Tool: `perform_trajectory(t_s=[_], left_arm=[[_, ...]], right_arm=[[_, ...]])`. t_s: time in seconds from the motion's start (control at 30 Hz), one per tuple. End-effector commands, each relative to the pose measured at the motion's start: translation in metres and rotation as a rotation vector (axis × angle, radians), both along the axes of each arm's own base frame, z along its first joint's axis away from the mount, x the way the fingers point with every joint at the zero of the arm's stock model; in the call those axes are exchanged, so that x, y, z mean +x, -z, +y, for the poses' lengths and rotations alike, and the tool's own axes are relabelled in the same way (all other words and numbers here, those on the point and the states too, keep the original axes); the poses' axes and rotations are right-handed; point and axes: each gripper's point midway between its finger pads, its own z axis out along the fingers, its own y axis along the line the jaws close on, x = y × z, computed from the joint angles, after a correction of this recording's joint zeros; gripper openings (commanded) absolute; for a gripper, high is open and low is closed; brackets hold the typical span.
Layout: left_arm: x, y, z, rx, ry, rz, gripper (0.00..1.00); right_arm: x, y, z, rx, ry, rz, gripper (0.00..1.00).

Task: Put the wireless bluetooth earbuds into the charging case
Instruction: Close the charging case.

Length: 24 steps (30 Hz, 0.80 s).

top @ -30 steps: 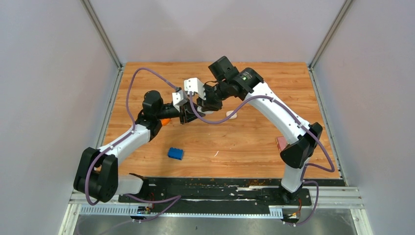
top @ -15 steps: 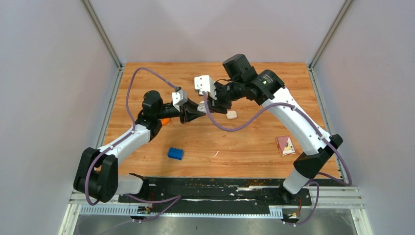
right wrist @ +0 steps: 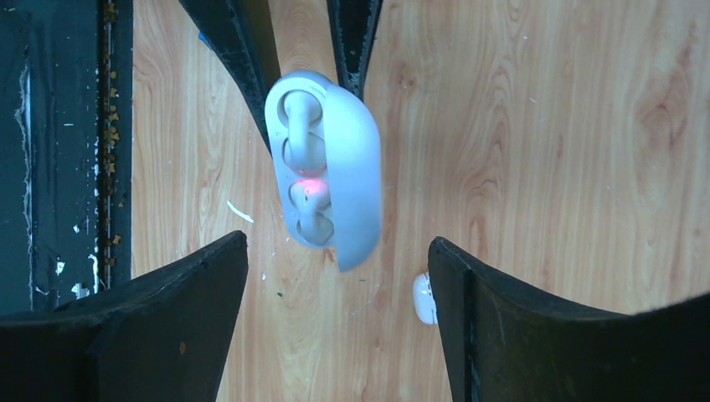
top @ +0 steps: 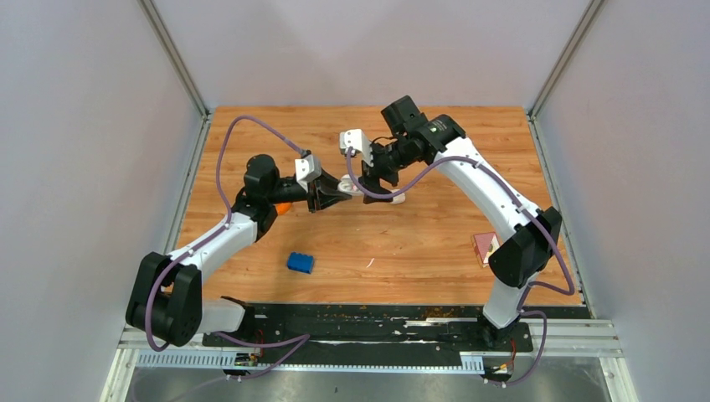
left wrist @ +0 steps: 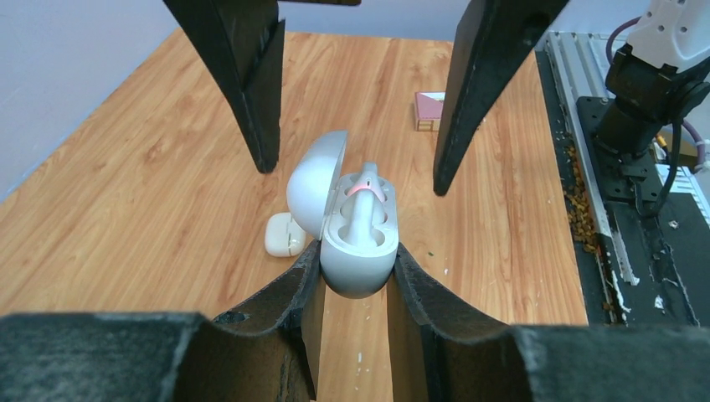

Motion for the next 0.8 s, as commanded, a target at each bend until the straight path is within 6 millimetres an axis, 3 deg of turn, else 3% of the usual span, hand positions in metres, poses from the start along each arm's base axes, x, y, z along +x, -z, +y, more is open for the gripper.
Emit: perform_trajectory(t_s=[0.0,0.2,0.33,0.43,0.63,0.77], left_arm=[[0.008,-0.022,-0.004,-0.029,-0.012,-0.030,0.00],[0.026,-0.024,-0.006,-0.100,-0.116,0.176,0.00],[0.030,-0.023,-0.007,-0.142,-0.130,0.245,0.00],[0.029,-0.018,-0.008,-0.128,-0.117,0.243,0.00],[0.033,0.026,-0.008,-0.030,-0.130,0.350,0.00],[0.042,0.060,-0.010,0.031,-0.157,0.482,0.01]], right_arm=[[-0.011,-0.018,0.019,0.066,-0.103,-0.049,0.79],[-0.013,-0.026,0.015,0.020,-0.085,-0.182,0.78],[-0.010,-0.025,0.003,-0.009,-0.010,-0.219,0.78],[0.004,-0.016,-0.016,-0.065,0.092,-0.257,0.79],[0.041,-0.016,-0.063,-0.027,0.310,-0.175,0.80],[0.056,-0.018,-0.091,0.017,0.427,-0.113,0.81]])
